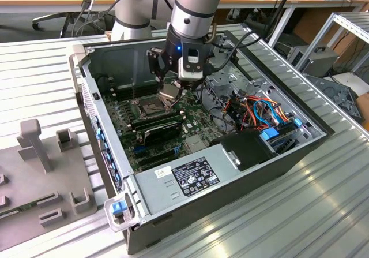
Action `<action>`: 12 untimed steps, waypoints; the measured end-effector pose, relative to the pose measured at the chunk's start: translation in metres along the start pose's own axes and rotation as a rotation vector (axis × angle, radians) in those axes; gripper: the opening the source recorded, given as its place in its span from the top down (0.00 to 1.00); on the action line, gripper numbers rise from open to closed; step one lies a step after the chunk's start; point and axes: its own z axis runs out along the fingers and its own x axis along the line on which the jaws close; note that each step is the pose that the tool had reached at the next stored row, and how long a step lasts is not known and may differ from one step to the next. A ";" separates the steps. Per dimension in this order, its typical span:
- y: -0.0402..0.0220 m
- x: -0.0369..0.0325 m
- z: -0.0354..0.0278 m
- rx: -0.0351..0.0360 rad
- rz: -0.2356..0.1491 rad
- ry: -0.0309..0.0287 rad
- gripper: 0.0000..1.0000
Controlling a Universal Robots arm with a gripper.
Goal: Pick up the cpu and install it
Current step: 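Place the cpu into insertion slot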
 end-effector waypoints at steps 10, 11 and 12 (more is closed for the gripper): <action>0.0000 0.0000 0.0003 -0.0043 0.145 -0.0044 0.45; 0.0000 0.0000 0.0003 -0.0047 0.157 -0.0047 0.45; 0.0000 0.0000 0.0003 -0.0053 0.179 -0.0054 0.45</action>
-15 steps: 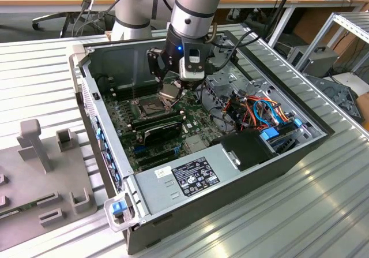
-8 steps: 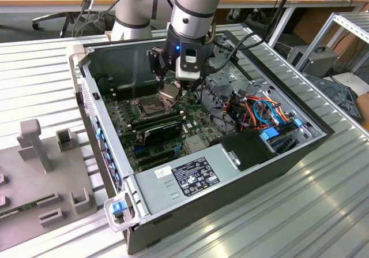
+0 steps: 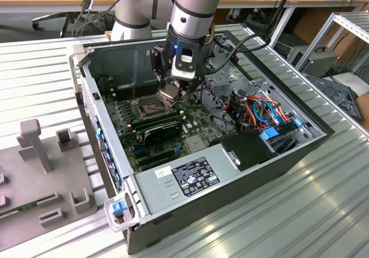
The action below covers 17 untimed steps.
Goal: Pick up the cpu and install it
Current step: 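Place the cpu into insertion slot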
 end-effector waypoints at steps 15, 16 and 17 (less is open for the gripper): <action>0.0000 0.0000 0.0005 -0.0091 0.274 -0.0066 0.45; 0.0000 0.0000 0.0005 -0.0095 0.286 -0.0068 0.45; 0.0000 0.0000 0.0005 -0.0101 0.301 -0.0070 0.45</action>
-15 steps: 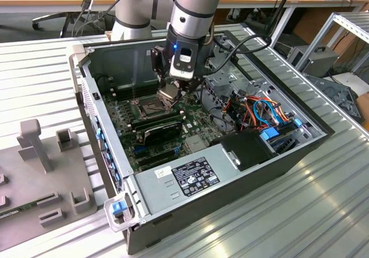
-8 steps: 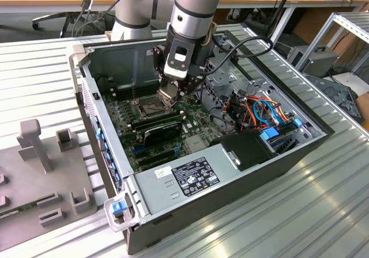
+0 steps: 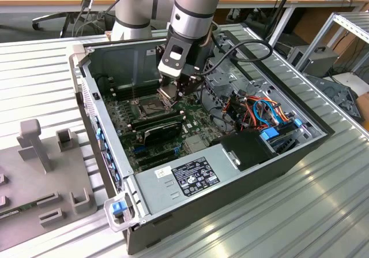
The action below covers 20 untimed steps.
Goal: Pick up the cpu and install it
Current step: 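Place the cpu into insertion slot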
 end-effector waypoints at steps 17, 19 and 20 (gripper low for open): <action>0.0000 0.0000 0.0009 -0.0101 0.269 -0.0024 0.45; 0.0000 0.0000 0.0009 -0.0104 0.277 -0.0023 0.45; 0.0000 0.0000 0.0009 -0.0103 0.272 -0.0023 0.45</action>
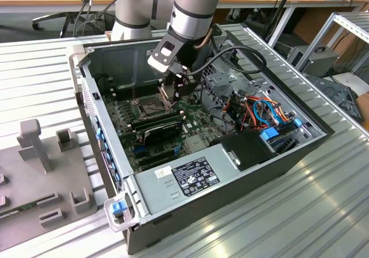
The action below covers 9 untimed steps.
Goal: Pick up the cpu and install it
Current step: 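Place the cpu into insertion slot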
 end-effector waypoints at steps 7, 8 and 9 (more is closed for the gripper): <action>-0.0001 0.0041 0.0012 0.0002 -0.003 0.0000 0.45; -0.0001 0.0054 0.0013 0.0002 -0.003 -0.0001 0.45; -0.0002 0.0064 0.0015 0.0002 -0.003 0.0000 0.45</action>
